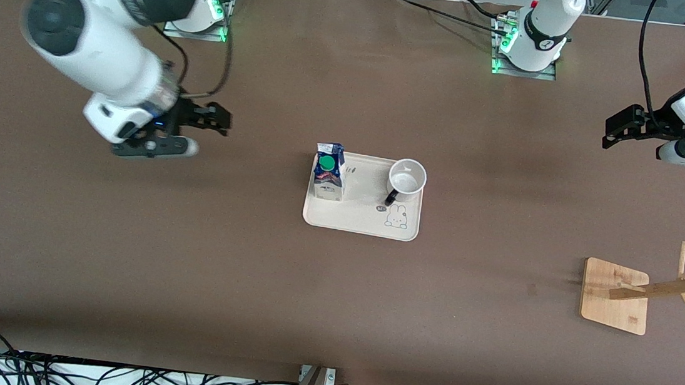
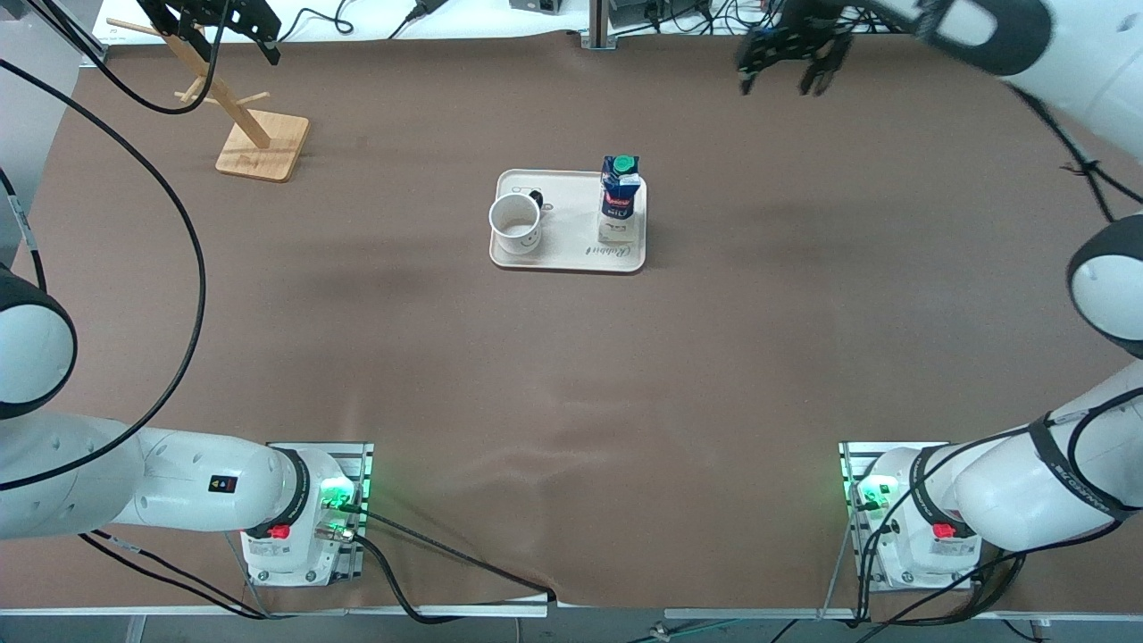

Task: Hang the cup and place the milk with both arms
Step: 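Reach the right gripper toward the blue milk carton on the tray, then grasp the blue milk carton with the right gripper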

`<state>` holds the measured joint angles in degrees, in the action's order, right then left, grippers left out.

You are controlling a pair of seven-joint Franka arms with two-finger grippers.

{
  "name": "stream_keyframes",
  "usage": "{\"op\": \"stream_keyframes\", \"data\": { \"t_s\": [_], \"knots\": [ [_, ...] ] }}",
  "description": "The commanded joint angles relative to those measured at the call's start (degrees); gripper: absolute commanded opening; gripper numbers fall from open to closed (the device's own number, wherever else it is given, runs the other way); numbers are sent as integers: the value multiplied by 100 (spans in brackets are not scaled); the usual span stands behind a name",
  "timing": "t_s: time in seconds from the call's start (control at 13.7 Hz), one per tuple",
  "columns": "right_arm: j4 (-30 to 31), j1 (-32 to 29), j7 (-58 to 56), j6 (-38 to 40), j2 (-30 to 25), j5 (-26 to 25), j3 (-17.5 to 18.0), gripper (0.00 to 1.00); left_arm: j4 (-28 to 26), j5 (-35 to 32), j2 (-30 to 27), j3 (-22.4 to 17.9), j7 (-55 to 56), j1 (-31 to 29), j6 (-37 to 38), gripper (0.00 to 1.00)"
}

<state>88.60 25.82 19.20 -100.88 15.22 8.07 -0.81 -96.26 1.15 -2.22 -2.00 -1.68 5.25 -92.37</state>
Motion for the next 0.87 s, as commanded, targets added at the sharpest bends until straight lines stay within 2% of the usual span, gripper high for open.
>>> {"op": "stream_keyframes", "data": {
  "t_s": [0.0,0.29,0.8],
  "knots": [
    [-300,598,1046,-518,489,63,-51,100,160,-36,64,-19,-70,20,113,100],
    [-300,1372,2165,-1494,999,37,-51,100,160,-36,64,-19,-70,20,122,100],
    [-107,1645,2290,-2171,1588,-77,-69,100,283,-45,117,-19,-70,20,236,100]
  ]
}}
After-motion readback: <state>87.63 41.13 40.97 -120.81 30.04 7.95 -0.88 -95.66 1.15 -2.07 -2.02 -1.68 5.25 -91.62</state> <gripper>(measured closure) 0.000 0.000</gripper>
